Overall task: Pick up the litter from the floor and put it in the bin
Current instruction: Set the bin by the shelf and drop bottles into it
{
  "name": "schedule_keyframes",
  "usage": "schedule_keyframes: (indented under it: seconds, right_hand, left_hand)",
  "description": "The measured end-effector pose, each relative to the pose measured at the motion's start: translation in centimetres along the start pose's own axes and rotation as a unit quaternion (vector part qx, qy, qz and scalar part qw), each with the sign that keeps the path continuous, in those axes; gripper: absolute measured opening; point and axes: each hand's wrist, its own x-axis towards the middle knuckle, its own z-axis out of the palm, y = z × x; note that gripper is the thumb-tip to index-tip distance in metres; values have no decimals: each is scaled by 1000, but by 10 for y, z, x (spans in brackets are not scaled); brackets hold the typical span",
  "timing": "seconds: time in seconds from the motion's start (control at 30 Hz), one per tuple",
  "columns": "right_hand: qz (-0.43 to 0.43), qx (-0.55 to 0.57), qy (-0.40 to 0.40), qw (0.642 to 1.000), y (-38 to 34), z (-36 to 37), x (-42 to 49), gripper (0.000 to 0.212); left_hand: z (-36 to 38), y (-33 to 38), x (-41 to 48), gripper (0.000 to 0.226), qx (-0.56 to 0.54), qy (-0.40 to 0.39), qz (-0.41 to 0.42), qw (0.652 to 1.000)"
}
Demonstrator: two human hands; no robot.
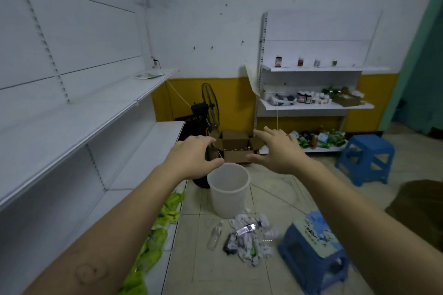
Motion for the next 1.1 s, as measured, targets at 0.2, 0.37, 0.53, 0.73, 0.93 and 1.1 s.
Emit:
schedule_keyframes:
  seconds: [0.2, 0.37, 0.53, 0.73, 0.93, 1.1]
  right_hand:
    - [19, 15, -18, 1000, 43, 19, 39, 88]
    - [31, 10, -36, 999, 61, 38, 84, 85]
    - [57, -18, -54, 997, 77, 62, 141, 84]
    - [81, -51, -77, 992, 89, 91, 218, 83]
    - [107, -55, -57, 991, 102, 113, 274, 83]
    - [94, -38, -66, 993, 121, 129, 311, 83]
  left_hand:
    - [34, 13, 62, 73, 4, -9, 6, 1000]
    - [61, -1, 116, 74, 2, -9, 12, 1000]
    - [96, -34, 182, 75, -18, -18, 23, 999]
    - [124, -75, 269, 74, -57, -22, 29, 998]
    - [142, -89, 332, 74, -68, -28, 48, 996]
    - [160, -92, 364, 75, -62, -26, 45, 997]
